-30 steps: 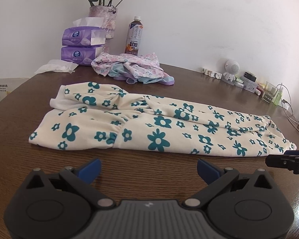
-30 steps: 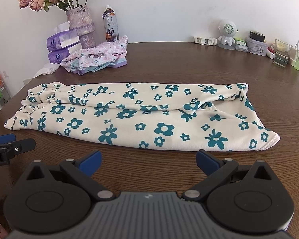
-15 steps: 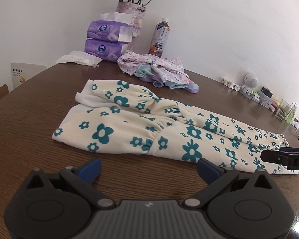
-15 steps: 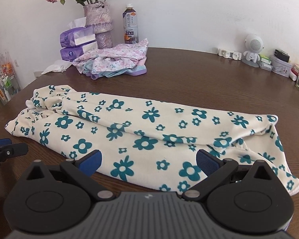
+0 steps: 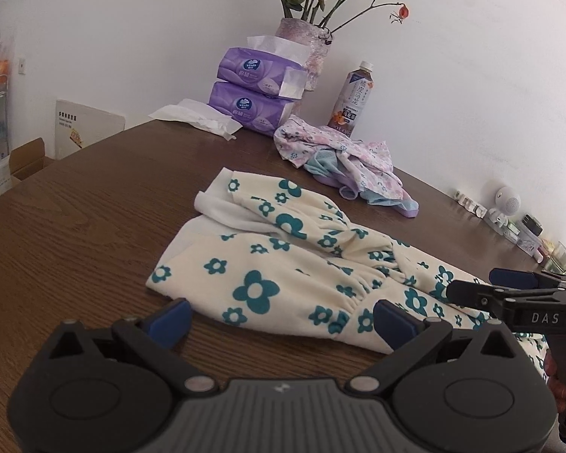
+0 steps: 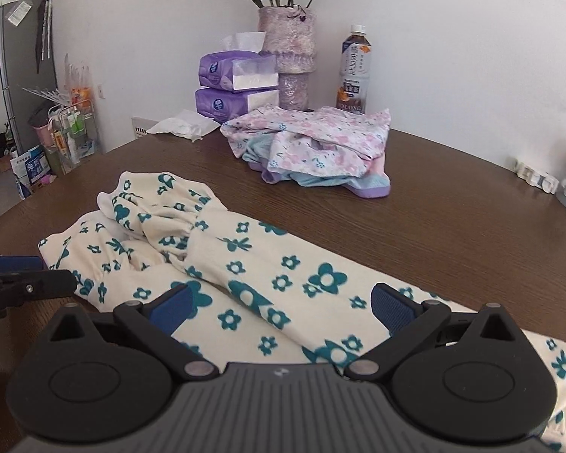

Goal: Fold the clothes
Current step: 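Lower the left gripper to the strip end and pinch the white fabric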

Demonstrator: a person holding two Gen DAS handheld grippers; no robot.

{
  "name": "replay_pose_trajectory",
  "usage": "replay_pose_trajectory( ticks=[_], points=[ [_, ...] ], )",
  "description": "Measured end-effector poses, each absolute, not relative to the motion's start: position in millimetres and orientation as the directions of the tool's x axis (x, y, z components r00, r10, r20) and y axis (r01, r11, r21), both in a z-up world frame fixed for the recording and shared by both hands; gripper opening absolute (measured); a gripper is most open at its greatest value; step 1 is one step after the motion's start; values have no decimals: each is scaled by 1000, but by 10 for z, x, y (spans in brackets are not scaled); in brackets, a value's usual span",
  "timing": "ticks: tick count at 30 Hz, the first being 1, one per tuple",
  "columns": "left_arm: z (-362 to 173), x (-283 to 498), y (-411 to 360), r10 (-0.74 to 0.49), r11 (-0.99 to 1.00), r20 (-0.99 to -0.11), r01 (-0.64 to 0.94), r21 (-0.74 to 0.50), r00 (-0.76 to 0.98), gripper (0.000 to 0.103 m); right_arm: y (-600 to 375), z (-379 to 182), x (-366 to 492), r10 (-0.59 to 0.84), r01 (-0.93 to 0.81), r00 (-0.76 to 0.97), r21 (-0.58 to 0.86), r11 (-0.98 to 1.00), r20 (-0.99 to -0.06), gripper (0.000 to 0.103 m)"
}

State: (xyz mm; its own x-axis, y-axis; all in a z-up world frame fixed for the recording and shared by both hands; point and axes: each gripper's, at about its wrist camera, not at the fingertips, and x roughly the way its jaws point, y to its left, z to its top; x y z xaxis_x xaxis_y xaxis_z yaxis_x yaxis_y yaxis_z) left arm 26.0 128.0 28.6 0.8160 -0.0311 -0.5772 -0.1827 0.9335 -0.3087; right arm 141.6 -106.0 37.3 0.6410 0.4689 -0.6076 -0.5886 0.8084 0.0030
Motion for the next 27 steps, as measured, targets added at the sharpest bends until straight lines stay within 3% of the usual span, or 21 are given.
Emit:
replay_pose_trajectory(
  ticks=[4, 6, 11, 18, 24, 27],
  points=[
    [290, 351, 1326, -33, 926, -579, -194, -325, 815, 103, -951, 390, 1597, 505, -613, 626, 26, 790, -594, 82],
    [290, 403, 1344, -28, 922, -580, -203, -329, 815, 103, -954, 376, 1697, 512, -609, 622, 45, 792, -592, 79],
    [297, 548, 1403, -16, 904, -583, -237, -355, 813, 103, -1045, 215, 1891, 517, -585, 590, 113, 803, -620, 57],
    [298, 928, 1648, -47, 852, -571, -266, -452, 820, 101, -1110, 108, 1904, 529, -587, 568, 140, 798, -631, 57],
    [268, 1186, 1736, -94, 814, -548, -253, -524, 831, 84, -1143, 107, 1908, 543, -596, 561, 151, 789, -625, 57],
    [245, 1224, 1743, -84, 809, -548, -264, -525, 832, 60, -1151, 108, 1904, 547, -599, 559, 152, 786, -623, 57]
  ],
)
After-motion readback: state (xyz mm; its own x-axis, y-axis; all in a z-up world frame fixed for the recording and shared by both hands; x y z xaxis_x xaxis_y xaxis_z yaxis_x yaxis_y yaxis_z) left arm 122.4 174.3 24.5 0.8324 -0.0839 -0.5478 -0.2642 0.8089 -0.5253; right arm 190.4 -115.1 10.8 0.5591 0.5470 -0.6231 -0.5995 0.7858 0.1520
